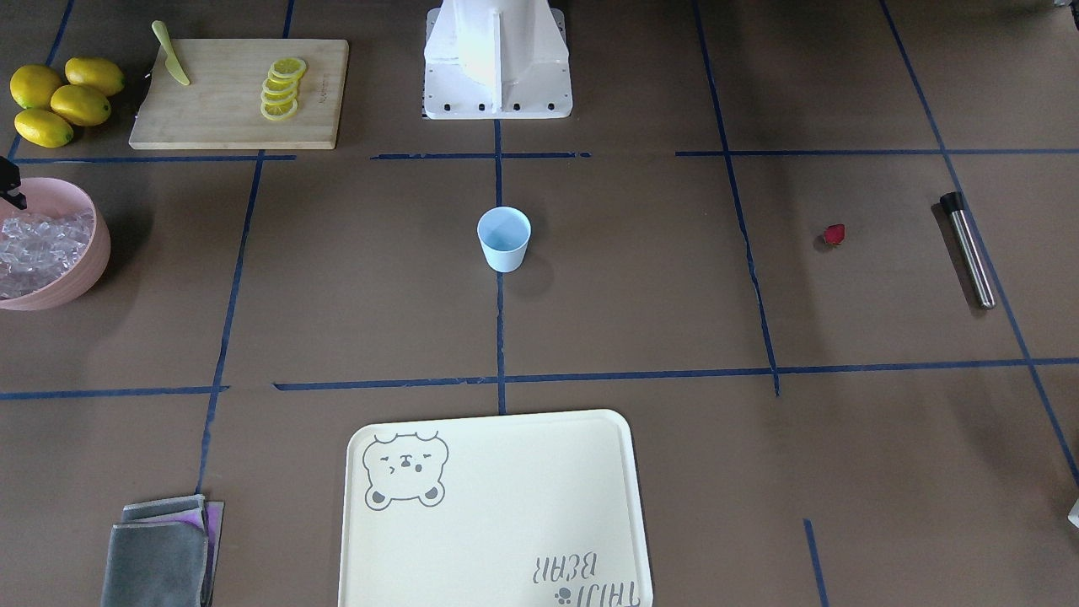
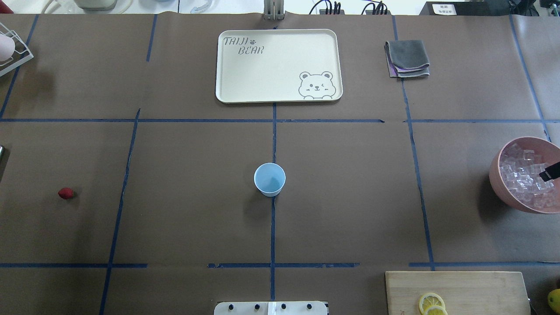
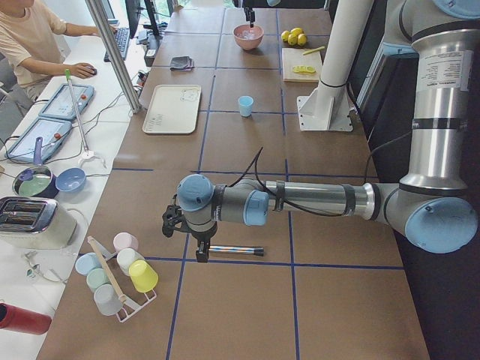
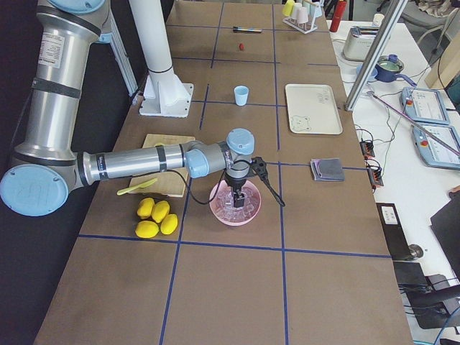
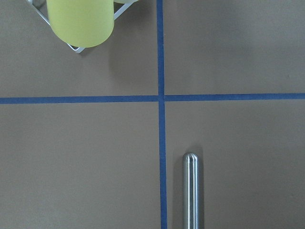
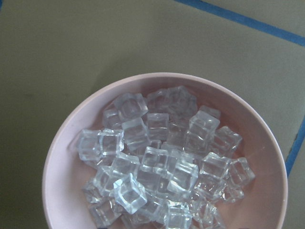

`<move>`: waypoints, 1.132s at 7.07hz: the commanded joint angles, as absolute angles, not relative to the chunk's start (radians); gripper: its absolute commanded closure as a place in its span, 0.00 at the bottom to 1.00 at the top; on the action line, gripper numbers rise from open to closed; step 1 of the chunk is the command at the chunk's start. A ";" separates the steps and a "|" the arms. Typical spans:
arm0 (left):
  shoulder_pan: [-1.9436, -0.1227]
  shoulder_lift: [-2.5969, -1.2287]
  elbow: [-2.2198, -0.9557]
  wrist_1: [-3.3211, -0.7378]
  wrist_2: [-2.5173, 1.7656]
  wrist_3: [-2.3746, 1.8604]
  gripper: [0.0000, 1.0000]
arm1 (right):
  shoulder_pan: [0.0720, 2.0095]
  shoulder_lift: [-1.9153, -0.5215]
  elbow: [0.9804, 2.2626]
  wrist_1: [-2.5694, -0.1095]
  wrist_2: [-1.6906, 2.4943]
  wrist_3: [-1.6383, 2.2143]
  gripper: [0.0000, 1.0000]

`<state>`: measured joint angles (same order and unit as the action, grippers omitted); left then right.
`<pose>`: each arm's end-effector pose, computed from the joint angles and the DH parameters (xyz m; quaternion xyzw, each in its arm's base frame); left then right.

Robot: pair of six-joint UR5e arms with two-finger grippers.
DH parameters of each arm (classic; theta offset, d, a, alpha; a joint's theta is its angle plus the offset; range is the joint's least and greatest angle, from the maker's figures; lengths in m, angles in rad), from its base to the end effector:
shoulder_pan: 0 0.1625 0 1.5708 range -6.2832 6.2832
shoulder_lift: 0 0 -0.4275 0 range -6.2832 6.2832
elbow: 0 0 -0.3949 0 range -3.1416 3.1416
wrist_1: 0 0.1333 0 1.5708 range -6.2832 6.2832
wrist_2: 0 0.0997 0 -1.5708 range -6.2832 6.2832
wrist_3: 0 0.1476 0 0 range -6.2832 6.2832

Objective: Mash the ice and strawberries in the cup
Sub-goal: 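Lower the right gripper into the bowl and grasp an ice cube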

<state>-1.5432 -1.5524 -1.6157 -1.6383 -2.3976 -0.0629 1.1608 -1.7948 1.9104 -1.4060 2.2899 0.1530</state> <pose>-0.0110 -0.4960 0.6696 0.0248 0.4028 0.0027 0.9149 -0.1359 -0.4031 0.6129 0.0289 -0.3710 -0.1675 0.9129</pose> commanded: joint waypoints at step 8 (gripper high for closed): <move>-1.543 -1.552 -1.621 -1.638 -2.398 -0.063 0.00 | 1.086 -1.793 1.852 -1.404 2.221 0.028 0.17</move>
<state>-1.5432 -1.5524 -1.6213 -1.6383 -2.3976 -0.0629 1.0877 -1.7933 1.8618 -1.4048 2.2323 0.0531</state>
